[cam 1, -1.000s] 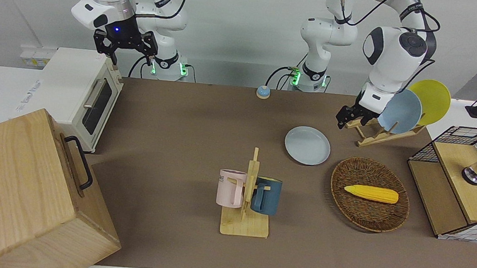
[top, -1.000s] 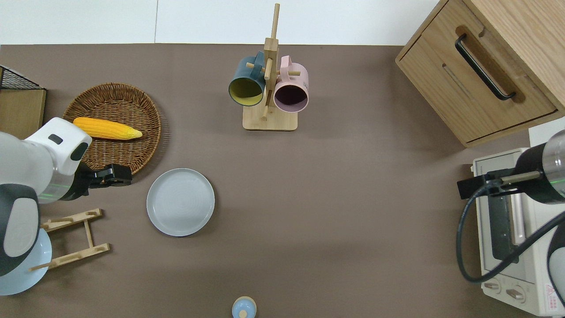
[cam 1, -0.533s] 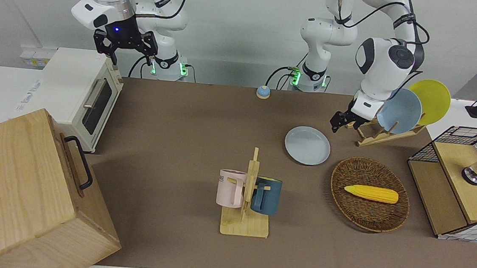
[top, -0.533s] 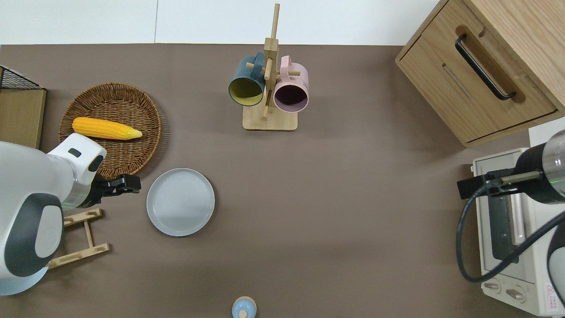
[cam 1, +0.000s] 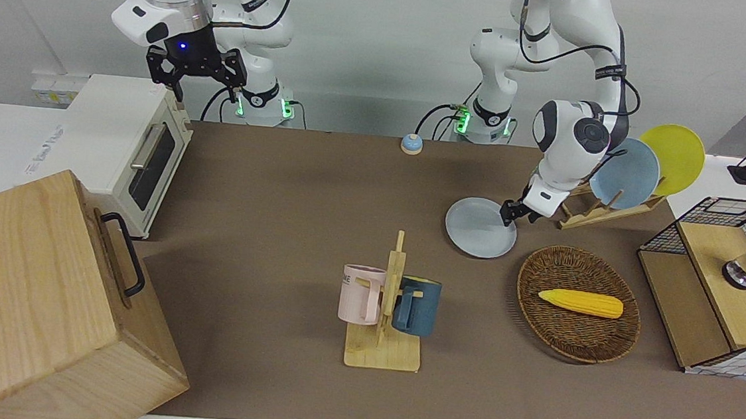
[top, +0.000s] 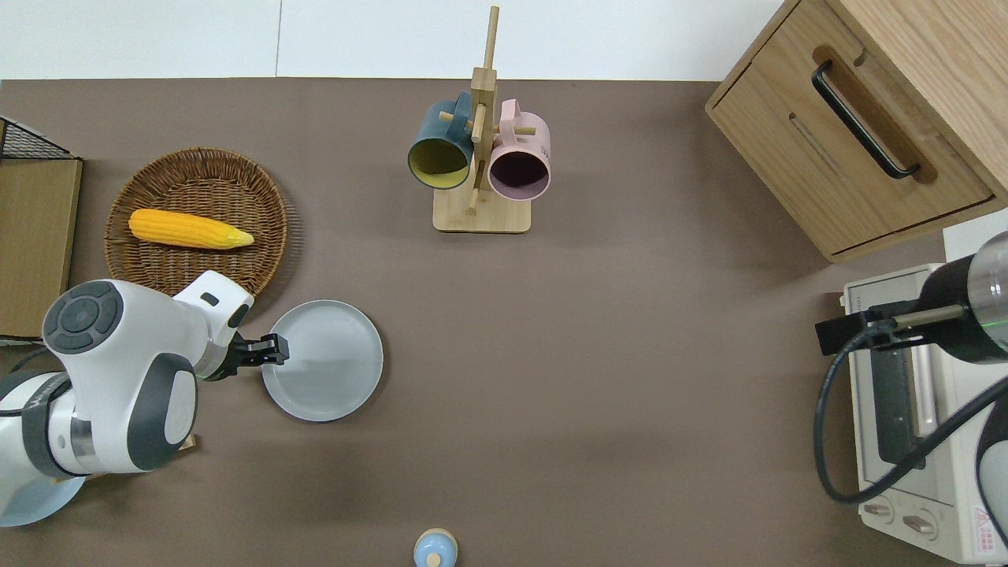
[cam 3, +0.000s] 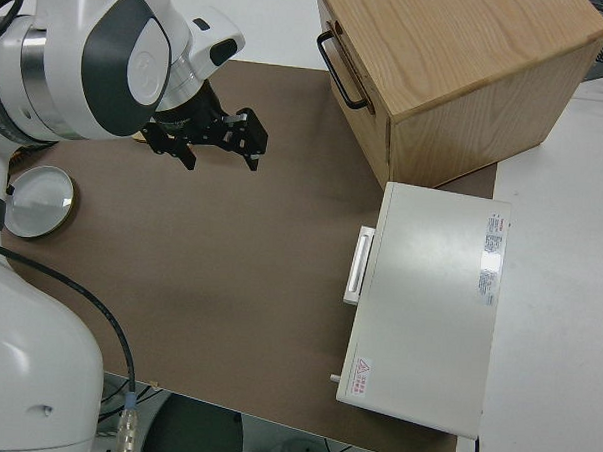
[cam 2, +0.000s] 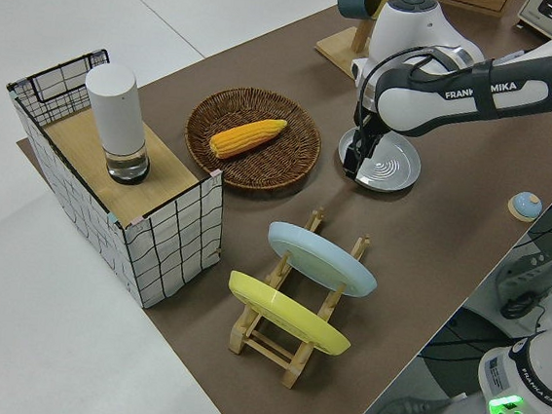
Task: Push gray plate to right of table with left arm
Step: 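Move the left gripper toward the gray plate's edge nearest the corn, then push the gray plate with the left gripper away from the wicker tray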
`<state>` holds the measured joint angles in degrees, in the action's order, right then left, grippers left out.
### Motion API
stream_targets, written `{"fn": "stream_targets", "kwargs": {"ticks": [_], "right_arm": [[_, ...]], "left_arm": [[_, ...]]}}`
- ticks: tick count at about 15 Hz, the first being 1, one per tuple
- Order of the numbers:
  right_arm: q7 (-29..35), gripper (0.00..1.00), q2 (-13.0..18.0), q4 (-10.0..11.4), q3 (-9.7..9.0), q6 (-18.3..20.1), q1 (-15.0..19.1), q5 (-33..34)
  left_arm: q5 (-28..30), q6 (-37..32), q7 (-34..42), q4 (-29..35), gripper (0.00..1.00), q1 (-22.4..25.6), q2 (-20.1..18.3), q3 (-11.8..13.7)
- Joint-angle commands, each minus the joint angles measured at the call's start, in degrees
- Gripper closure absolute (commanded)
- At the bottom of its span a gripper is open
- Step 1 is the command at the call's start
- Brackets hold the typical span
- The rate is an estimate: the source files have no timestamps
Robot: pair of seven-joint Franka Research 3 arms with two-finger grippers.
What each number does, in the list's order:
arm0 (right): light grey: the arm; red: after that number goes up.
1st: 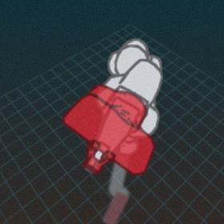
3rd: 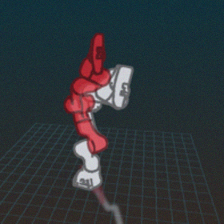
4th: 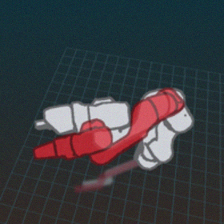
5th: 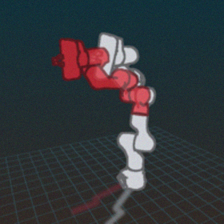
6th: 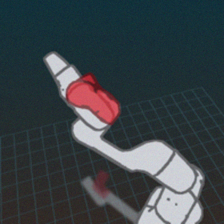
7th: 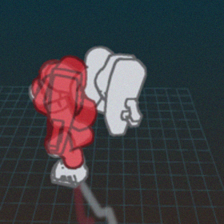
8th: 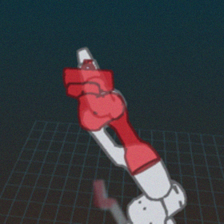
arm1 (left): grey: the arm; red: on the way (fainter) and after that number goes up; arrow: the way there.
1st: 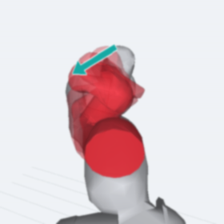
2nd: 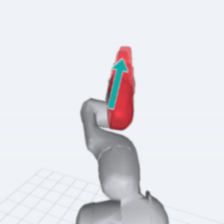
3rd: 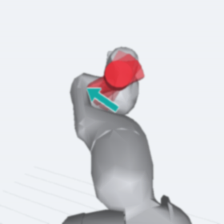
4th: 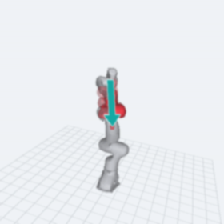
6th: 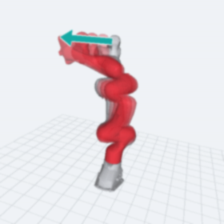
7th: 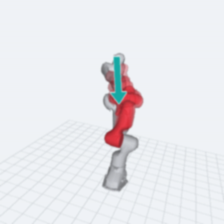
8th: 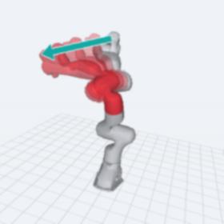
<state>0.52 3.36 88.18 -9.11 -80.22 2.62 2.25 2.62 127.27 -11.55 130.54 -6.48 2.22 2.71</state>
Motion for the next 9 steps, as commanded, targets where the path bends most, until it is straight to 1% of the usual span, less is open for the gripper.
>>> {"fn": "stream_targets", "kwargs": {"ticks": [1,4,5,6,7,8,9], "right_arm": [[-0.4,0.005,0.6,0.2,-0.3,0.7,0.5,0.0],[-0.4,0.005,0.6,0.2,-0.3,0.7,0.5,-0.1],[-0.4,0.005,0.6,0.2,-0.3,0.7,0.5,0.0],[-0.4,0.005,0.6,0.2,-0.3,0.7,0.5,0.0],[-0.4,0.005,0.6,0.2,-0.3,0.7,0.5,-0.1],[-0.4,0.005,0.6,0.2,-0.3,0.7,0.5,0.0],[-0.4,0.005,0.6,0.2,-0.3,0.7,0.5,-0.1]], "left_arm": [[1.5,1.7,3.3,2.5,0.27,0.5,-0.9,0.0],[1.5,1.7,3.7,3.0,0.27,0.3,-0.8,-0.1],[1.5,1.7,5.5,3.0,0.28,0.4,-0.5,-0.1],[2.6,1.7,8.6,3.0,0.31,0.5,0.3,-0.1],[4.9,1.7,10.1,3.0,0.31,0.4,0.6,-0.1],[5.2,1.7,10.1,3.0,0.31,0.2,0.7,-0.1],[5.2,1.6,10.1,3.0,0.37,0.1,0.7,-0.1]]}}
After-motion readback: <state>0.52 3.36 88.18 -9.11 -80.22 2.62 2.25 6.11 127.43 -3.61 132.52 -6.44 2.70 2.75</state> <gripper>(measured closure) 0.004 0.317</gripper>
